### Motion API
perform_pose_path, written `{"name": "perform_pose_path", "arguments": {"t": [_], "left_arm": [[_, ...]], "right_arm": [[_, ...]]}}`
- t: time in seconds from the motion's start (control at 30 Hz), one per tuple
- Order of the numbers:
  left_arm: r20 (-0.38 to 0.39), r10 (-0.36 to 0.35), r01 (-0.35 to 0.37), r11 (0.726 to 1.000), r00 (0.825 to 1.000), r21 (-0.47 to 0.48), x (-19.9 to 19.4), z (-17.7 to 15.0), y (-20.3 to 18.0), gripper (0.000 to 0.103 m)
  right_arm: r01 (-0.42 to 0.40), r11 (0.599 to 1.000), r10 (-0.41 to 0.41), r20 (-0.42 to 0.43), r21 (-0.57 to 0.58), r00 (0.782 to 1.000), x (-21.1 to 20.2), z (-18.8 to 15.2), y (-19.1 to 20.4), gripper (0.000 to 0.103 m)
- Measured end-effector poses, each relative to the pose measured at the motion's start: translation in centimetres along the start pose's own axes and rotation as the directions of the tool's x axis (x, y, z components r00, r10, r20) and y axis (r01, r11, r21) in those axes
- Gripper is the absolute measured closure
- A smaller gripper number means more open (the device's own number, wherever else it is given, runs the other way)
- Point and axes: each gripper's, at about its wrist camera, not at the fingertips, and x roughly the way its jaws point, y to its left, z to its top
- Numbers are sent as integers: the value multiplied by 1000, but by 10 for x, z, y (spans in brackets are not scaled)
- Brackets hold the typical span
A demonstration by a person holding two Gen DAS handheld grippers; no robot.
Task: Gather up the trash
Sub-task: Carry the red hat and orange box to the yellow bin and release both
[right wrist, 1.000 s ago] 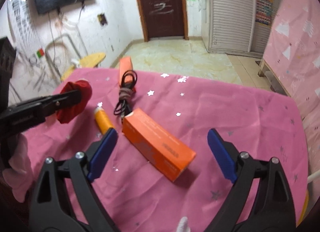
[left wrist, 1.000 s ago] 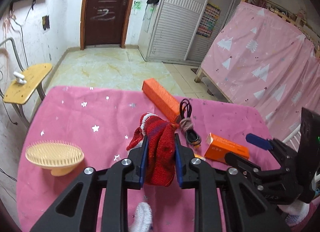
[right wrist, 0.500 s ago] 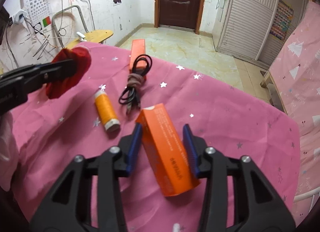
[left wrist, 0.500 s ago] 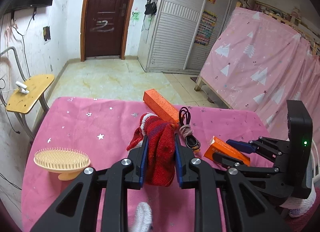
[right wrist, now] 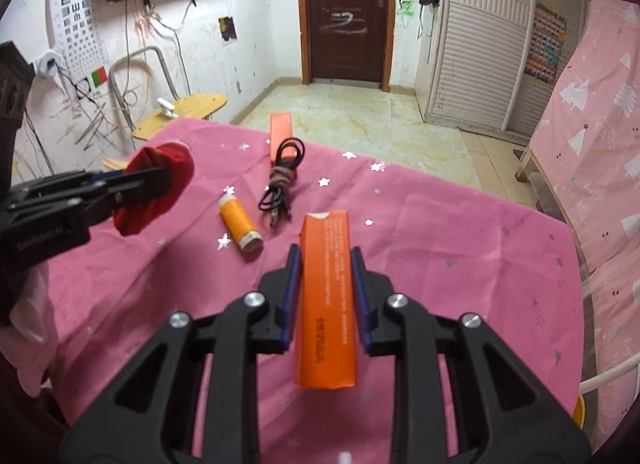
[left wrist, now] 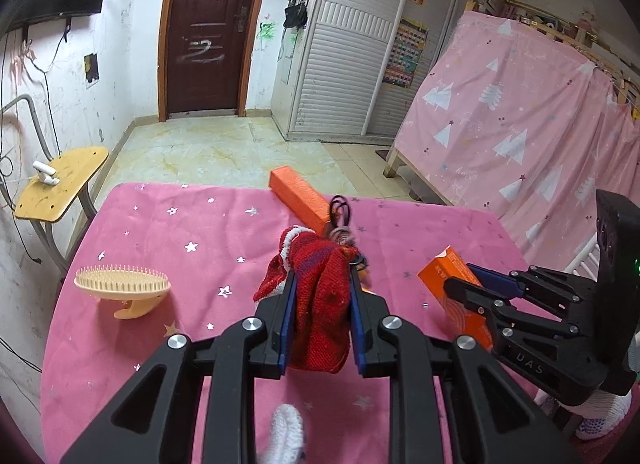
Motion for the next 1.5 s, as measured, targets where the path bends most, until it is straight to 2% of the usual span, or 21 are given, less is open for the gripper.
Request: {"name": "perform_pose_path", "arguments": {"t": [0.3,0.67,0.97,1.27,1.5], "left_arm": [[23,-18,16,997,1000,82,-20,1,-51,88],[9,-42,39,981,999,190,-24,-10,-117,88],[-13,-49,51,966,999,254,-19,-21,-156,88],[-37,-83,91,941,996,327,-15,-28,-204,88],[-70,-118,136,915,991,379,-8,-37,-247,88]], "right_arm": [[-12,996,4,90,89,996,-43,-13,-33,80],[5,981,-34,150,194,988,-82,-43,-82,80],[19,961,-71,181,274,981,-103,-68,-121,80],[54,923,-142,208,381,968,-128,-101,-171,80],[105,871,-217,184,481,959,-144,-144,-216,80]]}}
